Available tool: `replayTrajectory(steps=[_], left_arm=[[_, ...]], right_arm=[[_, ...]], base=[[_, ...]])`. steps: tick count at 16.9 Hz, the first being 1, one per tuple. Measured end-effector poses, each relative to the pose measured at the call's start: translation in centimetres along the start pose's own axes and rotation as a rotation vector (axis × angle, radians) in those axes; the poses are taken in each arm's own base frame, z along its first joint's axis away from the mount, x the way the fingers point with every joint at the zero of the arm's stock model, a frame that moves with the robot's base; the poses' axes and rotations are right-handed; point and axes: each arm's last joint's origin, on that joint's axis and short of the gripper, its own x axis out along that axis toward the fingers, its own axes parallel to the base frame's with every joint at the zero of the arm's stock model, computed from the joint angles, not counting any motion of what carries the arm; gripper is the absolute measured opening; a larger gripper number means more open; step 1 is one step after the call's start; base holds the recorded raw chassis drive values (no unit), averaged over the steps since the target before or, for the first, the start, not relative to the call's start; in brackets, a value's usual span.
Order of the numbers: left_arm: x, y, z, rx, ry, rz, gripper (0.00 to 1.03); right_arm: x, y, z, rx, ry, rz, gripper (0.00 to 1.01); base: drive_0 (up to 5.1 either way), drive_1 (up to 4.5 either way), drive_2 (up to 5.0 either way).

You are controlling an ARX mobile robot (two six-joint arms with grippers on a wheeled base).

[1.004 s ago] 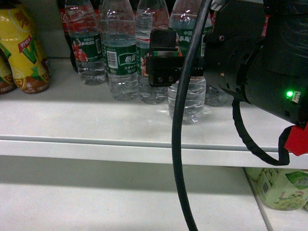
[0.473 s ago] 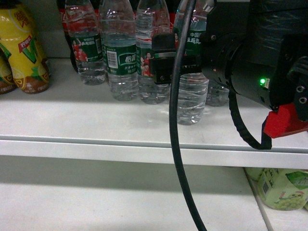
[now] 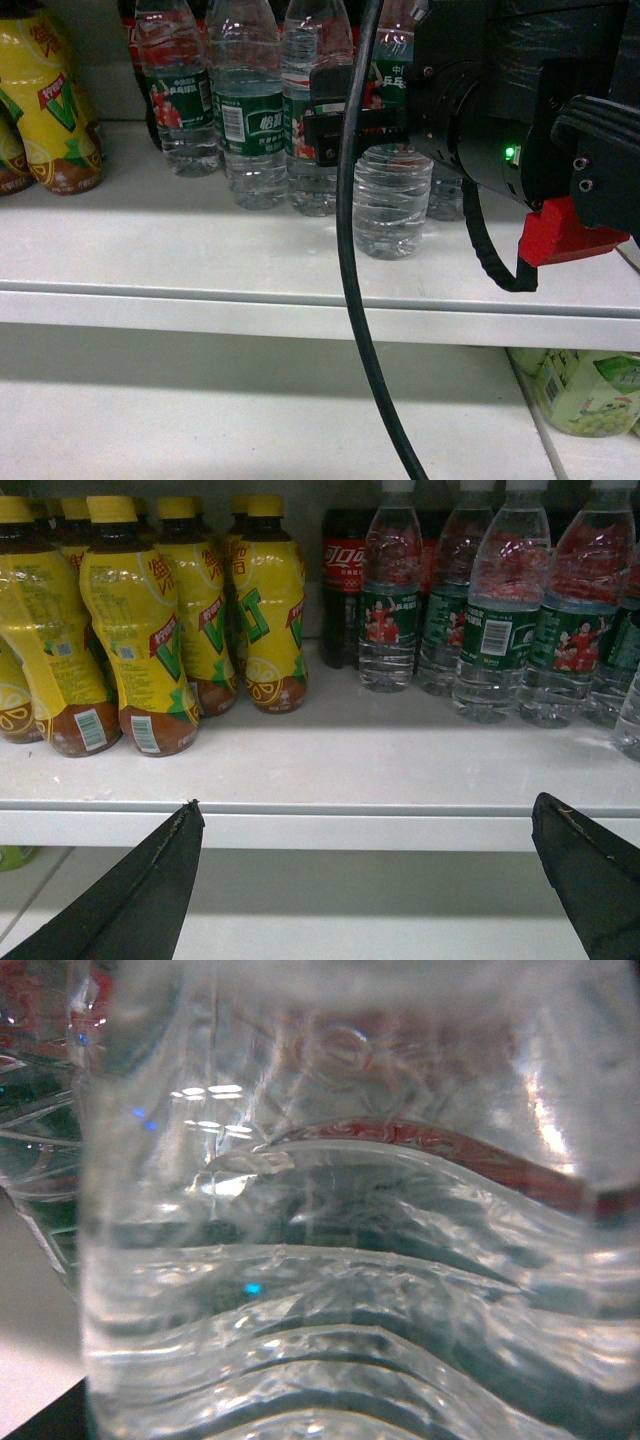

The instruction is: Move water from second to third shelf

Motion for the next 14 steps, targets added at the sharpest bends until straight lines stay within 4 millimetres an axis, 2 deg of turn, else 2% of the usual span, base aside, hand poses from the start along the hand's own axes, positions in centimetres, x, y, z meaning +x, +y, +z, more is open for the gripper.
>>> replayTrajectory(steps=[6,8,9,10,12,14], left_arm=[[0.0,0.0,0.0,0.000,0.000,0.000,0.98],[0.0,0.0,0.0,0.000,0.000,0.000,0.98],[0.0,0.0,0.0,0.000,0.000,0.000,0.98],[0.0,0.0,0.0,0.000,0.000,0.000,0.98],[0.0,0.0,0.0,0.000,0.000,0.000,0.98],[0.0,0.0,0.0,0.000,0.000,0.000,0.98]], right_arm=[[0.4,0.0,0.0,-0.001,0.012,-0.019,0.98],[0.4,0.1,0.0,0.009,0.016,-0.016,0.72],[0.3,0.2,0.0,0.013,0.015,-0.016,0.48],[-0.7,0.0,0.0,0.019,0.013,-0.015,0.44],[-4.8,-1.0,-0.1,0.027,0.041,0.002,0.44],[-7.1,-1.7,-0.2,0.029,0.058,0.015,0.44]], base=[[0.0,0.00,0.0],[0.0,0.00,0.0],[0.0,0.00,0.0],[0.0,0.00,0.0],[0.0,0.00,0.0],[0.0,0.00,0.0]])
